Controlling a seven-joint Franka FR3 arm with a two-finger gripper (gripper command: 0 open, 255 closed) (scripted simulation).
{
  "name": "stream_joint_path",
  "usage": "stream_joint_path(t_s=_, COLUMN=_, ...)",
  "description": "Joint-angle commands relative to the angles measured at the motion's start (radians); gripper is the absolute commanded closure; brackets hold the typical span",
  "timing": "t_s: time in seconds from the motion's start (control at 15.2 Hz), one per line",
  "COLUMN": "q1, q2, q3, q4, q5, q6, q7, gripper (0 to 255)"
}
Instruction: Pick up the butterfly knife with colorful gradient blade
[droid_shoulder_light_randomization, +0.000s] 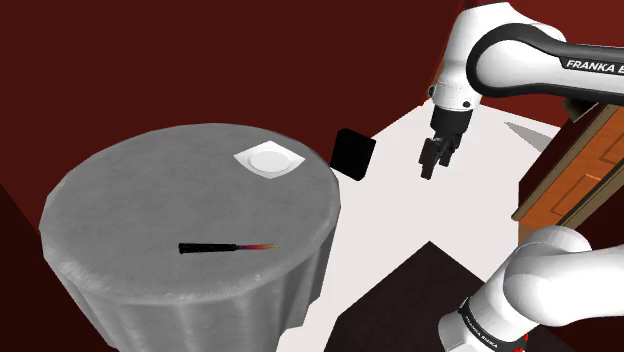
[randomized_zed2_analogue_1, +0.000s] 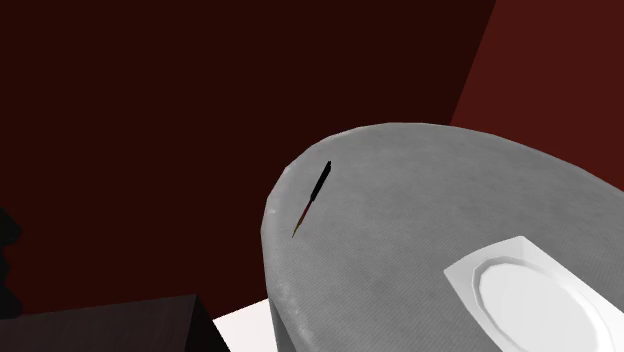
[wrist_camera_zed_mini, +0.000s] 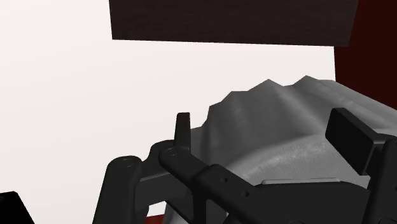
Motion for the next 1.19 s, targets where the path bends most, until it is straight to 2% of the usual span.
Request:
stream_joint_path(t_s=0.0, q1=0.000, q2=0.000, q3=0.000, q4=0.000, q5=0.000, q6=0.000, q7=0.000, gripper=0)
stream_joint_path(t_s=0.53, q1=0.075, q2=0.224, q3=0.037, q4=0.014, q5=0.041, q6=0.248, q7=-0.058, gripper=0)
stream_joint_path(t_s=1.12, q1=0.147, q2=0.501, q3=0.093, q4=0.111, q5=0.071, q6=0.474, q7=-0.125, gripper=0)
